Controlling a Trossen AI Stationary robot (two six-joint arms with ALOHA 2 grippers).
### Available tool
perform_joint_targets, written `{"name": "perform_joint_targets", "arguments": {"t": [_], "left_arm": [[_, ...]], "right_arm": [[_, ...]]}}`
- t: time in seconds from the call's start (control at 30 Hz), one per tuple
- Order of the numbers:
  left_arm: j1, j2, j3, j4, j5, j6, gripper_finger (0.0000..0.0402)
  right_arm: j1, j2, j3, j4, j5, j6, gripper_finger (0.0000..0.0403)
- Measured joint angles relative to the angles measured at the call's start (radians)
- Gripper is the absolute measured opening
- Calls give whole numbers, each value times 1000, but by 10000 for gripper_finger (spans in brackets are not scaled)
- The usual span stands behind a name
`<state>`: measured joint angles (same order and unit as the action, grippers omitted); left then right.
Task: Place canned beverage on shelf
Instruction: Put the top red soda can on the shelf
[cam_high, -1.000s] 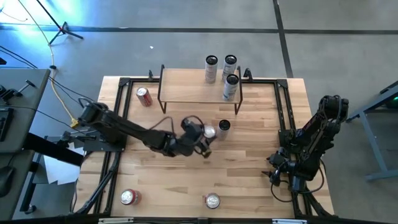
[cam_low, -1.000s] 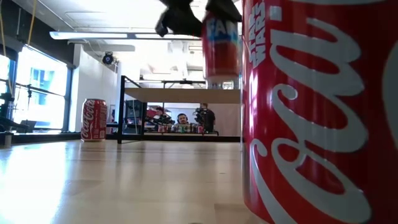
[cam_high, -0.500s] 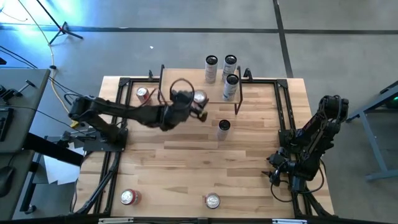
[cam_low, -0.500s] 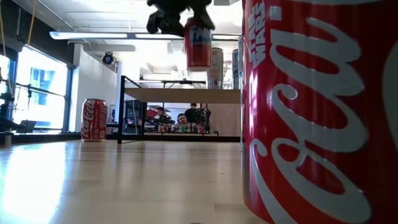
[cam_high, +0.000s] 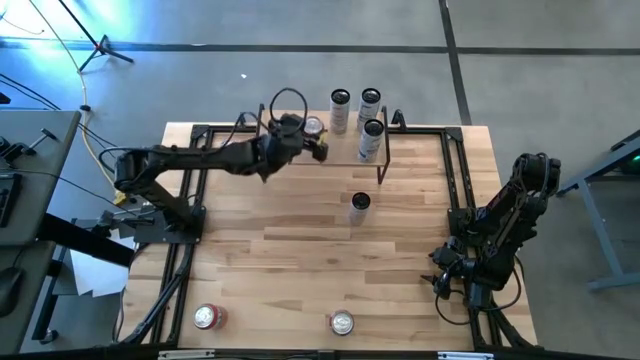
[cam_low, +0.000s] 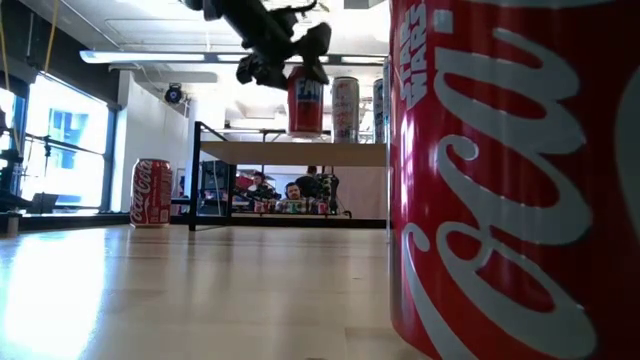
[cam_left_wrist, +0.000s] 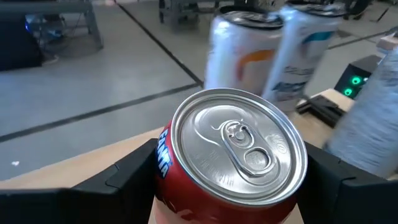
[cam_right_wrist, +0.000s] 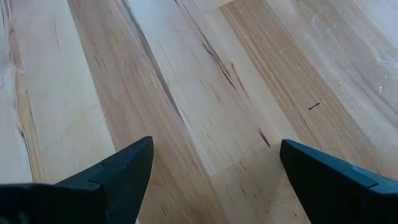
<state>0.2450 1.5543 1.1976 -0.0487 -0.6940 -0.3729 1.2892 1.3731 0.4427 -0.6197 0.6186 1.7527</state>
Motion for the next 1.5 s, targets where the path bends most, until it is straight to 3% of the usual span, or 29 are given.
{"name": "perform_joint_targets", "arguments": {"t": [0.53,1.5], "left_arm": [[213,24,0,75,247,36,266],[310,67,1,108,499,201,266]], "right_arm": [[0,0,0,0,-1,0,339],[0,0,0,0,0,0,339]]}}
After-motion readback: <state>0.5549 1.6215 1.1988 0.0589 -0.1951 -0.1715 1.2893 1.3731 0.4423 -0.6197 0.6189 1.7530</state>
